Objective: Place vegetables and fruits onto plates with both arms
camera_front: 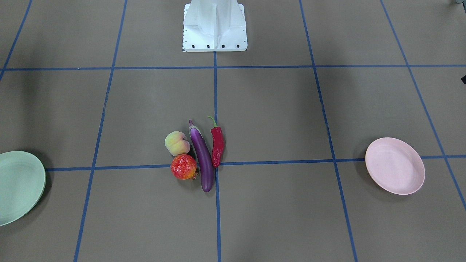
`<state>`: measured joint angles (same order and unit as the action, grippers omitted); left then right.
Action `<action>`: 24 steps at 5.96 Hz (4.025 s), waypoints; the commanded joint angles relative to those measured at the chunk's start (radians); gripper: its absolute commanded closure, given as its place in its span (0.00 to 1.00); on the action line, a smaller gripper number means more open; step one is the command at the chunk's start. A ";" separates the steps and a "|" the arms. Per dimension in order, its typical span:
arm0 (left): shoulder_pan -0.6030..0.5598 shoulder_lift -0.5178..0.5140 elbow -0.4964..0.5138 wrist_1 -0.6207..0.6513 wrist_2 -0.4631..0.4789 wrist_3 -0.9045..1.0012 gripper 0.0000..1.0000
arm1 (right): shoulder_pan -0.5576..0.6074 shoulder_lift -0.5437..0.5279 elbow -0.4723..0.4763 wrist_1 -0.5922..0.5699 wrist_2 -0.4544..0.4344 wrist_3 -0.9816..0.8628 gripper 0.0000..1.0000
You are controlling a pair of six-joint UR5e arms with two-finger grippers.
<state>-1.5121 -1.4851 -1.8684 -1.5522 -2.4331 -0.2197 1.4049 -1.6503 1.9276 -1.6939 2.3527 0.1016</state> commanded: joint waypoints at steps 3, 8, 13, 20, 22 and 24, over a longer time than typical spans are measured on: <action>0.003 0.057 -0.022 -0.037 0.034 0.006 0.00 | 0.026 -0.006 0.013 0.000 0.014 0.000 0.00; 0.086 0.053 -0.034 -0.063 -0.054 -0.120 0.00 | 0.025 -0.005 0.007 0.000 0.013 0.000 0.00; 0.685 -0.432 0.026 -0.201 0.159 -0.819 0.00 | 0.019 0.013 -0.012 0.000 0.023 0.004 0.00; 0.905 -1.009 0.601 -0.168 0.347 -0.866 0.05 | -0.141 0.108 -0.033 0.217 0.140 0.332 0.00; 0.912 -1.047 0.678 -0.207 0.353 -0.868 0.05 | -0.170 0.110 -0.035 0.217 0.137 0.343 0.00; 0.915 -1.061 0.719 -0.222 0.353 -0.868 0.10 | -0.188 0.112 -0.045 0.217 0.134 0.343 0.00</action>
<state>-0.5986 -2.5381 -1.1727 -1.7645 -2.0804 -1.0882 1.2236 -1.5393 1.8860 -1.4772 2.4874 0.4442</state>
